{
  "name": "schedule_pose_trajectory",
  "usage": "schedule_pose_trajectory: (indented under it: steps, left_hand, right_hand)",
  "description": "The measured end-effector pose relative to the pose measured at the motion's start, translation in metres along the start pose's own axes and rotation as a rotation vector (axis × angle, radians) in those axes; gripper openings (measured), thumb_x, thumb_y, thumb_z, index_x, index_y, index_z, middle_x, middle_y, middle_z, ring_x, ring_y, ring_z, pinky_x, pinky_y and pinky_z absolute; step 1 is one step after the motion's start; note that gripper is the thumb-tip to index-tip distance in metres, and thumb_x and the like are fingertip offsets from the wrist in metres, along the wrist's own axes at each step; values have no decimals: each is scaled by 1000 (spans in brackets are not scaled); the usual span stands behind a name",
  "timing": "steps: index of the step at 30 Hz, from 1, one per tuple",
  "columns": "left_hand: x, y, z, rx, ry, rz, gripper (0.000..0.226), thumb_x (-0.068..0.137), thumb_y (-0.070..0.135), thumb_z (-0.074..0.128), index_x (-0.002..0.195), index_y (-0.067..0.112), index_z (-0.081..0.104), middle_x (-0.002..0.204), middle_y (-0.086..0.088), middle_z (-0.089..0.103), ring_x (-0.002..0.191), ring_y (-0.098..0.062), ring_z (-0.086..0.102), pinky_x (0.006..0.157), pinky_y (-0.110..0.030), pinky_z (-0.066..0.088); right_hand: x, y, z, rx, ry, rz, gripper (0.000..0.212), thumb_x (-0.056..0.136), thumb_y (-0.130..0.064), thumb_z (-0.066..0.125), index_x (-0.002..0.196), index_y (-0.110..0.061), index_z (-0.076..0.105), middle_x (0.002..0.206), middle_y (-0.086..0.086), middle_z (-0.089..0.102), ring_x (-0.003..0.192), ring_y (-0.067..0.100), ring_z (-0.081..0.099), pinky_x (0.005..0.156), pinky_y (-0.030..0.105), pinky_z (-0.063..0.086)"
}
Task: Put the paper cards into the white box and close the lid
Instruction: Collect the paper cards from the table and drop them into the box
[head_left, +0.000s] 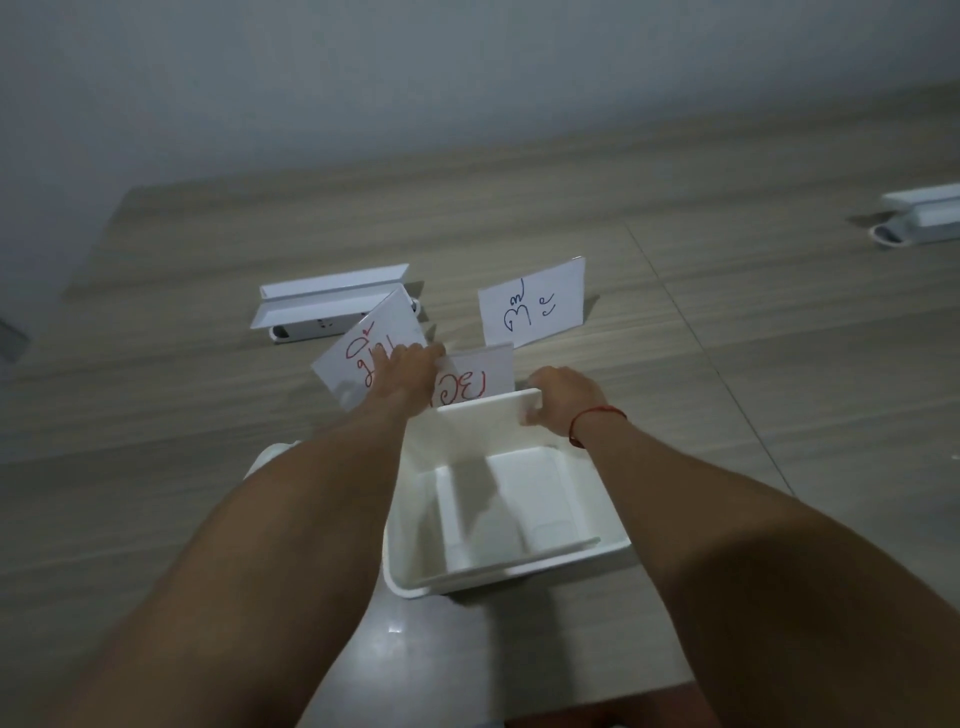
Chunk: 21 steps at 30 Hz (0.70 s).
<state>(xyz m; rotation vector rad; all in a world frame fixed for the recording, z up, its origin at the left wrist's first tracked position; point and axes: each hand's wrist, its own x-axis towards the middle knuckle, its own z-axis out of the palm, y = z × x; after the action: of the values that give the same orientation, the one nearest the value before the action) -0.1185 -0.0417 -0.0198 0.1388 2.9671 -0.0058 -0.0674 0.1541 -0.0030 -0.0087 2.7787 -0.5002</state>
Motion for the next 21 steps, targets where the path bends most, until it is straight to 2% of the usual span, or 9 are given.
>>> schedule_pose_trajectory:
  steps: [6, 9, 11, 13, 16, 19, 21]
  left_hand:
    - [-5, 1, -25, -51, 154, 103, 36, 90, 14, 55, 126, 16, 48, 116, -12, 60, 110, -33, 55, 96, -46, 38]
    - [-15, 4, -45, -78, 295, 102, 32, 91, 17, 53, 123, 14, 49, 113, -12, 61, 106, -32, 56, 93, -44, 39]
    - [-25, 9, -58, -132, 434, 109, 25, 97, 21, 41, 116, 11, 53, 108, -12, 62, 100, -31, 57, 90, -41, 40]
    - [-39, 17, -72, -150, 573, 118, 30, 100, 27, 34, 108, 10, 57, 102, -12, 66, 94, -30, 59, 88, -40, 41]
    - [-61, 30, -83, -144, 716, 160, 35, 99, 36, 39, 101, 8, 61, 92, -12, 68, 84, -29, 62, 83, -39, 43]
    - [-84, 38, -75, -132, 769, 153, 34, 95, 36, 42, 92, 9, 62, 82, -11, 68, 75, -28, 61, 78, -38, 44]
    - [-96, 40, -62, -123, 747, 142, 34, 94, 36, 42, 91, 10, 63, 80, -10, 68, 74, -29, 62, 78, -38, 45]
  right_hand:
    - [-9, 3, 1, -38, 91, 29, 36, 85, -25, 66, 119, -16, 61, 128, 10, 58, 123, 30, 51, 100, 38, 40]
    - [-20, 10, 2, 28, 150, 42, 30, 92, -16, 55, 122, -16, 59, 129, 13, 55, 122, 34, 51, 100, 41, 42]
    - [-24, 15, 3, 97, 172, 40, 32, 94, -9, 46, 122, -15, 59, 127, 16, 56, 120, 36, 52, 98, 41, 45]
    - [-28, 21, 2, 139, 184, 26, 34, 93, -5, 41, 120, -11, 60, 125, 19, 59, 117, 36, 55, 95, 40, 47]
    - [-33, 24, -4, 199, 174, 46, 33, 94, -5, 37, 118, -5, 61, 125, 24, 60, 115, 38, 58, 94, 39, 47]
    - [-37, 27, -8, 236, 175, 75, 32, 92, -5, 39, 113, -3, 63, 122, 28, 60, 113, 43, 59, 94, 40, 47]
    - [-37, 29, -9, 254, 188, 80, 32, 91, -7, 41, 109, -7, 67, 120, 28, 61, 111, 43, 60, 93, 39, 48]
